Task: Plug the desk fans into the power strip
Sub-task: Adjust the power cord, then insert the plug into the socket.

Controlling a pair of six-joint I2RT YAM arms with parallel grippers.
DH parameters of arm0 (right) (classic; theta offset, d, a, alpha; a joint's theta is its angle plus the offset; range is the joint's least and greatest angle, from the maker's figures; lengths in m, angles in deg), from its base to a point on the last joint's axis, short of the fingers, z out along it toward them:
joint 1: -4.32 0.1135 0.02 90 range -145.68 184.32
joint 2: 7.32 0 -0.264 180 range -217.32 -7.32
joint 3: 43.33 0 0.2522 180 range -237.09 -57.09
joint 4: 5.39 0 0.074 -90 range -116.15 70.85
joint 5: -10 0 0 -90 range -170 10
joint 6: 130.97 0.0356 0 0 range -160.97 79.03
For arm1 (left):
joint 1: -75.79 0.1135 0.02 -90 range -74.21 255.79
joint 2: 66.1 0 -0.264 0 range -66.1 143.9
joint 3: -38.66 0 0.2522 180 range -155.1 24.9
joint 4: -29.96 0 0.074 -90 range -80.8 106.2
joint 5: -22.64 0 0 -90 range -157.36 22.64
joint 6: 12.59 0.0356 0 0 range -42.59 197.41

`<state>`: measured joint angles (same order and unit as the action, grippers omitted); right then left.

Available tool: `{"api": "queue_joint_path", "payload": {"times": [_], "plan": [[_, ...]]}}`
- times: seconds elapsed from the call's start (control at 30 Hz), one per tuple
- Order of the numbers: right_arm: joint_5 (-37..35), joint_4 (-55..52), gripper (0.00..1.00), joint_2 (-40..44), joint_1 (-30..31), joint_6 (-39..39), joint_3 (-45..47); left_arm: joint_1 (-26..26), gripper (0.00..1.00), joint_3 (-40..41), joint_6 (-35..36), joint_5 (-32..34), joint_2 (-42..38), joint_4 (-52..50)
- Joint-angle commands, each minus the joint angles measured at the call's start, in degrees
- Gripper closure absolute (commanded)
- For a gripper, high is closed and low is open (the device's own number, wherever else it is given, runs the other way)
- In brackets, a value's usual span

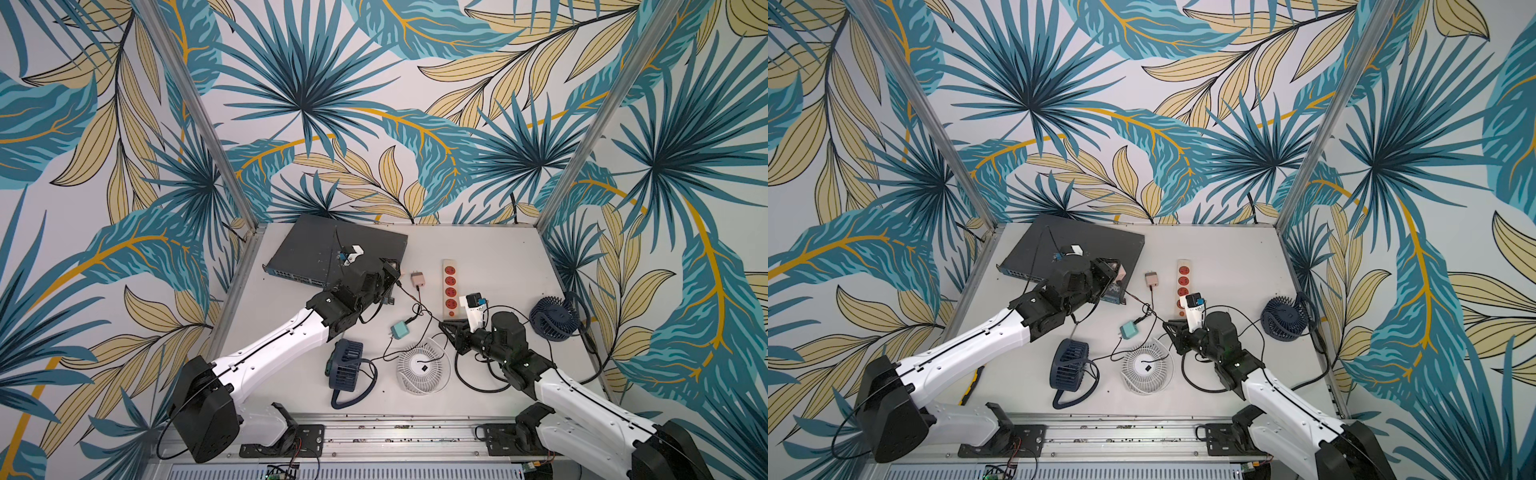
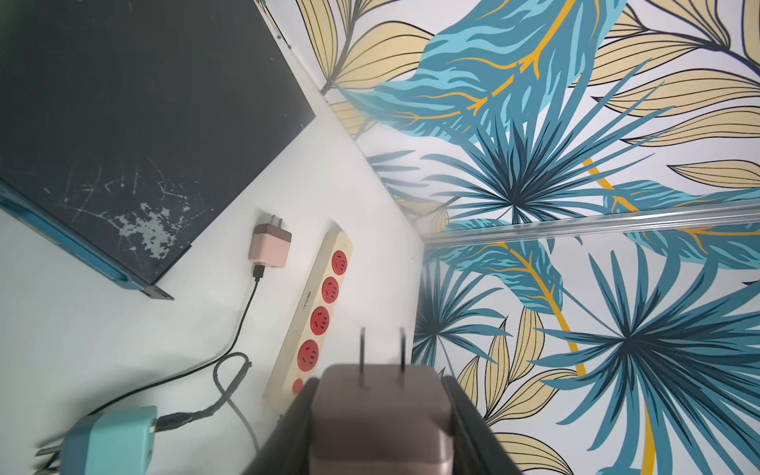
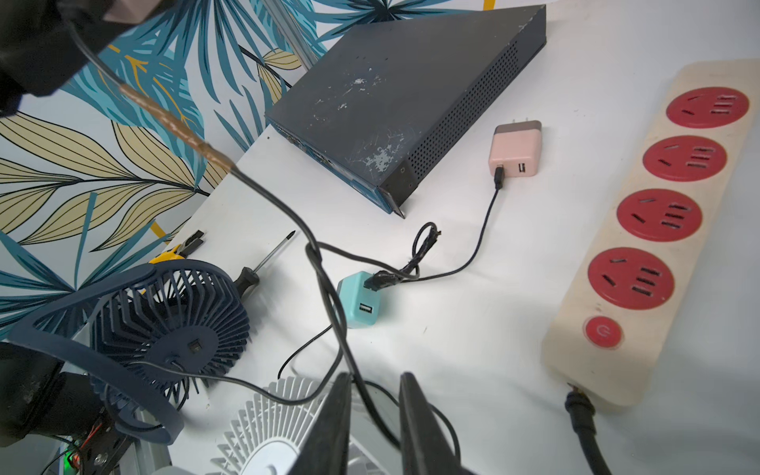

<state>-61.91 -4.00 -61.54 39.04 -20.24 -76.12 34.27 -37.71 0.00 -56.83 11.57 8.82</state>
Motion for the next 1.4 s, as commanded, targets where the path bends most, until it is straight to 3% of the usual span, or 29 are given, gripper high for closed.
{"api": "queue_joint_path", "payload": {"times": [0.0,0.17,0.37,0.6,0.87,1.07,1.37], "plan": [[1.89,-1.58,0.83,-1.73,0.25,-0.09,0.55,0.14,0.55,0.21,0.71,0.26,-1.44,0.44],[-2.76,-0.99,0.94,-2.81,0.25,1.01,-0.32,0.12,0.55,0.95,0.78,0.37,-1.63,-0.18],[-0.02,1.37,0.83,-1.79,0.17,1.87,-1.63,0.12,0.55,0.21,2.35,-1.70,-0.57,0.15],[1.29,1.93,0.68,-6.26,0.25,-0.36,-3.83,0.13,0.55,-1.04,2.91,-5.66,2.51,1.67],[3.80,4.95,0.57,-10.68,0.28,-2.05,-7.16,0.12,0.55,-1.49,3.39,-7.12,2.92,1.44],[4.98,8.10,0.44,-10.90,0.87,-1.48,-11.34,0.12,0.55,-0.45,0.22,-9.34,2.88,3.45],[-5.18,16.43,0.36,-9.51,7.73,4.16,-13.67,-0.05,0.54,2.60,-6.91,-11.30,2.09,8.82]]}}
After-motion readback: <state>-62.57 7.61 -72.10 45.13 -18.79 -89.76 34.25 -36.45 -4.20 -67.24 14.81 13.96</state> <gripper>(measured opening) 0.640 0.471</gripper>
